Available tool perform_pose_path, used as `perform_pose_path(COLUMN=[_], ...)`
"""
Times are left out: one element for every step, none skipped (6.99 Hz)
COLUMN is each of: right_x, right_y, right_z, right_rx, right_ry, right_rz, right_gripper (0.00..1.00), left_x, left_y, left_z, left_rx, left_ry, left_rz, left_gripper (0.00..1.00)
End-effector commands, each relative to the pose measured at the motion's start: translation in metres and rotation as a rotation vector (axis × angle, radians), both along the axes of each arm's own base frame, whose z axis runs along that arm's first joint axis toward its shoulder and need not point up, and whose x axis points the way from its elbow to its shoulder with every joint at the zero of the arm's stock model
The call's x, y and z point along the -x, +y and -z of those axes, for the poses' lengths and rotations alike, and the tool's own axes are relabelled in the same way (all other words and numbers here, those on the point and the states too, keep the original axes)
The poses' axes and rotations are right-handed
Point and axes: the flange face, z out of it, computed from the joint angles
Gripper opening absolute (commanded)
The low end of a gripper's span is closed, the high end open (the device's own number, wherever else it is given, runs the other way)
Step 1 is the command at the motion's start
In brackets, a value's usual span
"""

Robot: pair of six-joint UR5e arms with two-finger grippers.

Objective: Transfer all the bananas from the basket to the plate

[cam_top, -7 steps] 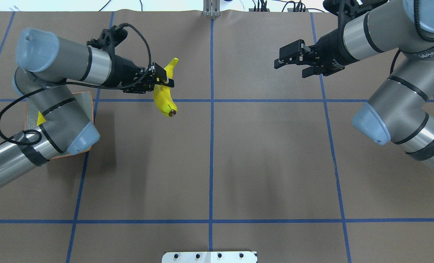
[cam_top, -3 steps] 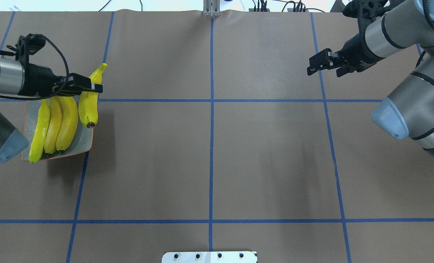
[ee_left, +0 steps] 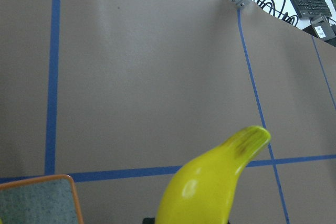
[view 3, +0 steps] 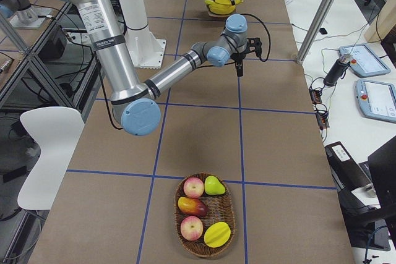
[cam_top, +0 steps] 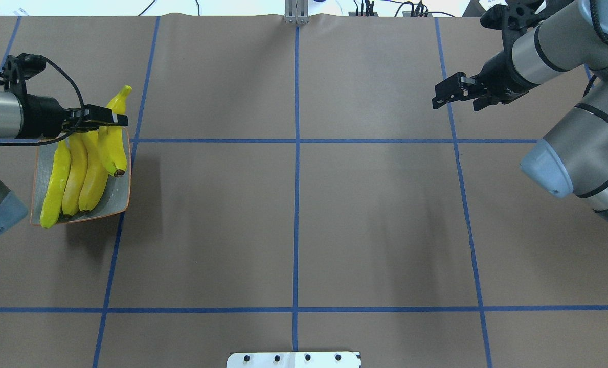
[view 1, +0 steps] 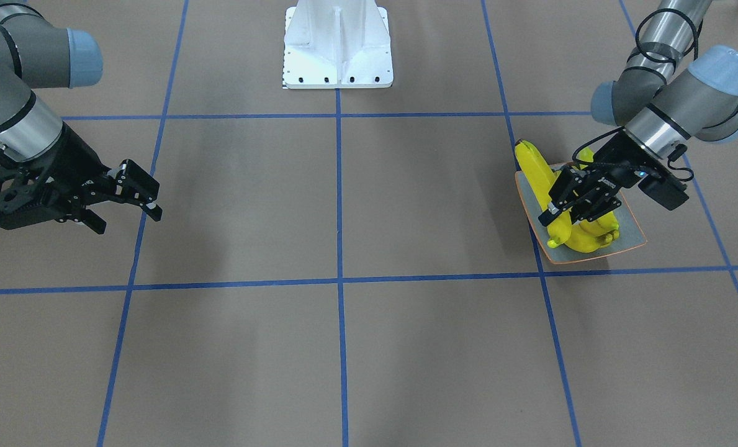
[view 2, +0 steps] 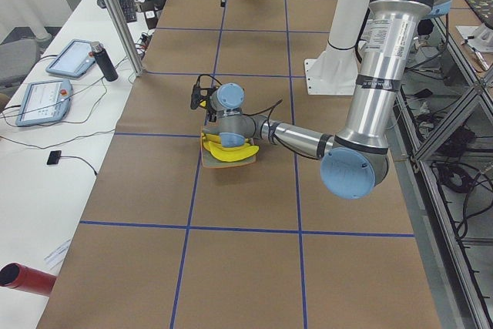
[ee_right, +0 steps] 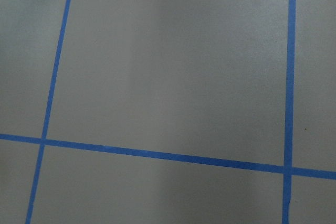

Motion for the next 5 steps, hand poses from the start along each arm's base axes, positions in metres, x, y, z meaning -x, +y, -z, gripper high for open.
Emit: perform_pose_path(right_x=[0.001,0.001,0.001,0.001,0.000], right_y=[0.000,0.000,0.001,0.001,0.001], right_z=[0.001,0.002,0.002,0.001,0.000], right_rx=[-0.001,-0.002,-0.002,-0.001,0.000], right_ry=[-0.001,-0.003,-0.003,-0.002,-0.001], right_rz=[0.002,0.001,0.001,0.001,0.001], right_gripper=[1.00,1.00,1.00,1.00,1.00], left_x=[-0.002,-0.004,-0.009,-0.018,-0.022], left_y=[0.000,-0.001,0.003,0.007,0.010], left_z=[-0.024,-0.027,-0.027,-0.027,-0.028], left_rx=[-0.076,-0.075,-0.076,-0.076,-0.080], left_ry=[-0.083,-0.087,-0.087,-0.086,-0.089], left_rz=[-0.020,-0.021,-0.031,-0.048,-0.057], left_gripper=[0.00,0.00,0.00,0.00,0.00])
